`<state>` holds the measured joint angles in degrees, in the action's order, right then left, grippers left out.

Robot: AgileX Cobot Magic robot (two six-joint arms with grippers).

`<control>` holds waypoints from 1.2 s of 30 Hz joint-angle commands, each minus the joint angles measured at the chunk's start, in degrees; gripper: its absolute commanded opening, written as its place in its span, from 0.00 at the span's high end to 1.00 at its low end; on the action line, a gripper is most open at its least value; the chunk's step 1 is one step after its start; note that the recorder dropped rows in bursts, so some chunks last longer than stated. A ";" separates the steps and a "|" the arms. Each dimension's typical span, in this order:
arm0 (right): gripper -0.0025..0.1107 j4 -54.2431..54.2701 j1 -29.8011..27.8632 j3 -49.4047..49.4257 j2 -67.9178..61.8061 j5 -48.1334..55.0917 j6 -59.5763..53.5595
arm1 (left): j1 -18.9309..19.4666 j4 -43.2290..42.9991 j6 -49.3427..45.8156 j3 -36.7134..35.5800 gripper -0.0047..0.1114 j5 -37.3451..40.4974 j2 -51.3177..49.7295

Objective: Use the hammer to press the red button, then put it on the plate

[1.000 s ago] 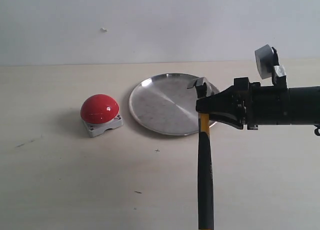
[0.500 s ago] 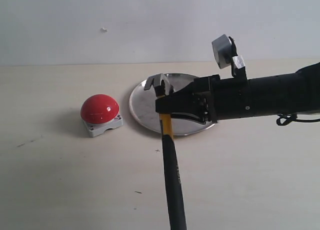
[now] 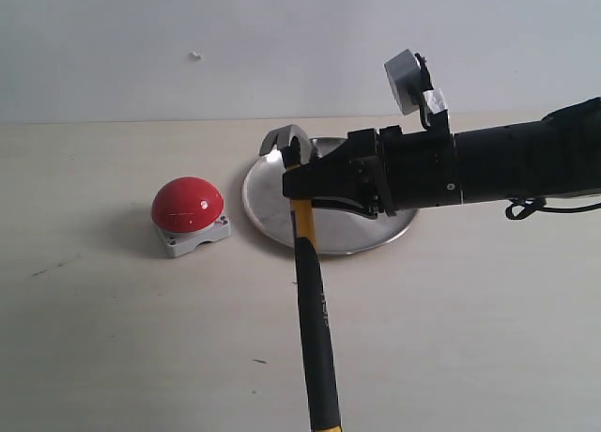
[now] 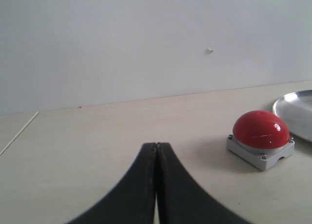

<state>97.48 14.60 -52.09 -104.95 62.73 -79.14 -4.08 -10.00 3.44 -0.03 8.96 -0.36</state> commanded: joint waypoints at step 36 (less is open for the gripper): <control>0.98 2.46 0.73 -1.65 0.83 2.42 2.93 | 0.17 0.00 -0.19 0.03 0.95 -0.22 0.36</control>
<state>97.37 15.17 -52.88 -104.95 63.80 -76.75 -4.08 -10.00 3.44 -0.03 8.96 -0.36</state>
